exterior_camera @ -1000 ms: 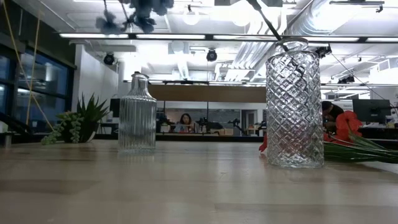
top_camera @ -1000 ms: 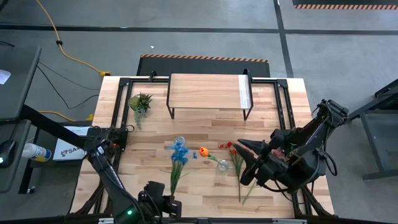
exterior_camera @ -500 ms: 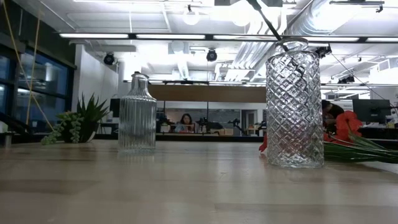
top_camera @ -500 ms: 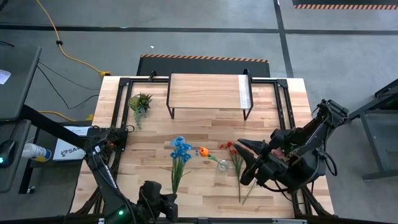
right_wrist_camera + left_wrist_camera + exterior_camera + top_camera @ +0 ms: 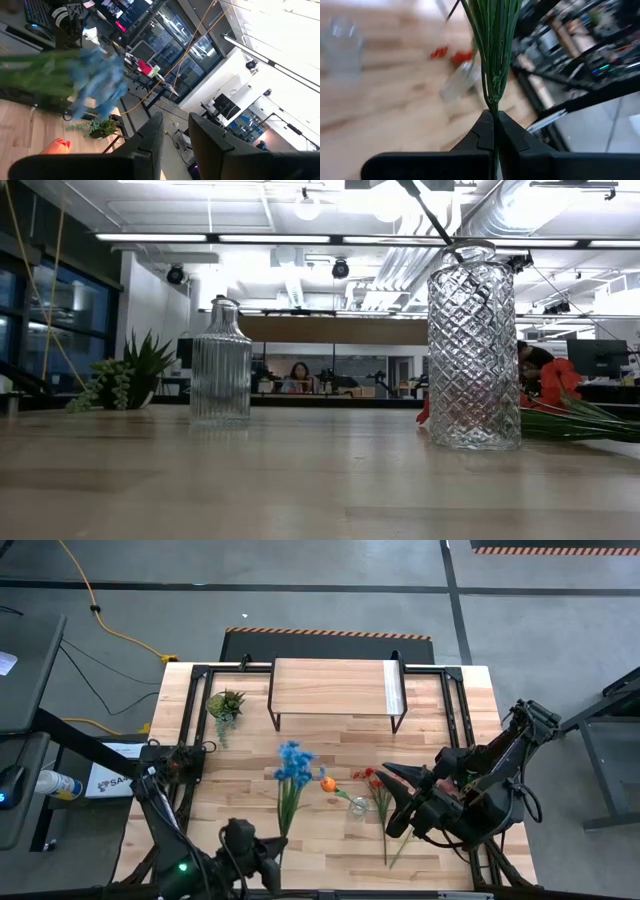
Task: Pick and place flowers into a vace then onto a shelf
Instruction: Put the blue flowers into the right transparent vase
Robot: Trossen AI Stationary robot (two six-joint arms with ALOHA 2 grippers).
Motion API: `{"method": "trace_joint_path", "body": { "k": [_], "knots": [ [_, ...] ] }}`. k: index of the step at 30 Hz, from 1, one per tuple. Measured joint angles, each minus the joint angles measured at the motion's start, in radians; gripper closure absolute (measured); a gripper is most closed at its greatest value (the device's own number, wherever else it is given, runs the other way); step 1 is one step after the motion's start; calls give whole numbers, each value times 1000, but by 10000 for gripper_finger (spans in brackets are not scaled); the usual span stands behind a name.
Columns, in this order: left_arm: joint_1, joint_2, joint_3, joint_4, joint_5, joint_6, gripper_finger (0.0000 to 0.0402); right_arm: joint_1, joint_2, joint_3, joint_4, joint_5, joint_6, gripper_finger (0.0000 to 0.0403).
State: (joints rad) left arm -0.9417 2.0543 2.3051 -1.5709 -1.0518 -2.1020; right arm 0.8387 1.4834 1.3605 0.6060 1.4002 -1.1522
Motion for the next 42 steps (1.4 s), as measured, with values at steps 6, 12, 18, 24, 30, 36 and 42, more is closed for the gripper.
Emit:
{"method": "trace_joint_path", "body": {
  "k": [6, 12, 18, 24, 30, 36, 42],
  "knots": [
    [-1, -56, 0, 0, -163, 141, 366, 0, 0, 0, 0, 0, 0, 320],
    [-1, -110, 0, 0, -287, 300, 366, 0, 0, 0, 0, 0, 0, 320],
    [-1, -165, 0, 12, -397, 468, 366, -2, 0, 0, 0, -4, -8, 320],
    [-1, -205, 0, 91, -456, 724, 366, -3, 0, 0, 0, -9, -8, 320],
    [-1, -223, 0, 218, -462, 1002, 366, -3, 0, 0, 2, -68, -8, 320],
    [-1, -222, 0, 299, -463, 1169, 366, -14, 0, 0, 4, -118, 26, 320],
    [-1, -228, 0, 298, -471, 1177, 366, -29, 0, 0, 4, -122, 53, 320]
  ]
}}
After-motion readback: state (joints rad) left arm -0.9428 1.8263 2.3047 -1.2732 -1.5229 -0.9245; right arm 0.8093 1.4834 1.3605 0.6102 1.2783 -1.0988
